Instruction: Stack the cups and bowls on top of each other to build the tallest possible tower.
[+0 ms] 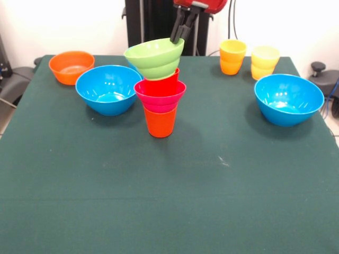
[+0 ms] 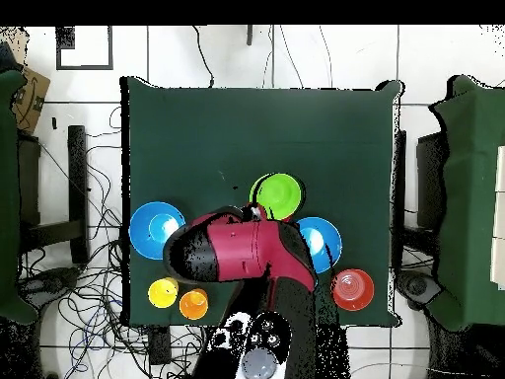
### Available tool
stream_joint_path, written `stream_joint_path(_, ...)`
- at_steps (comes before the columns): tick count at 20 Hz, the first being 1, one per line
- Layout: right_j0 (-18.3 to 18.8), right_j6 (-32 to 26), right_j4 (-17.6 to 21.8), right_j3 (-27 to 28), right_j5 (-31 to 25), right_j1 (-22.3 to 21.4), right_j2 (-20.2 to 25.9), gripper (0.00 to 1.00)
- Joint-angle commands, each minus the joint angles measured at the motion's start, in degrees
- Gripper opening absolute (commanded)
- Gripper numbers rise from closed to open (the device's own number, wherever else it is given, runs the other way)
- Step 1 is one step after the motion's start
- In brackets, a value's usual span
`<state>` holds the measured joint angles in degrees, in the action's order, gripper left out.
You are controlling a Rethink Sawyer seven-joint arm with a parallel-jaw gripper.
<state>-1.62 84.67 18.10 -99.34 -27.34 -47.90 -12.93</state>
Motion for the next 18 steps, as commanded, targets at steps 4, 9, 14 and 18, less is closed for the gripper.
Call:
stream_joint_path(4, -1.29, 7.44, 0.08, -0.18, -0.8, -0.93, 2.68, 0.0)
stream_joint_path(9, -1.94, 7.92, -0.49, -1.31, -2.01, -1.75, 2.52, 0.0)
stream_joint_path(14, -2.87, 9.61, -0.66, -2.15, -0.74, -0.99, 1.87, 0.0)
stream_joint_path(18, -3.8, 10.6, -0.52, -3.28, -0.33, -1.25, 0.39, 0.0)
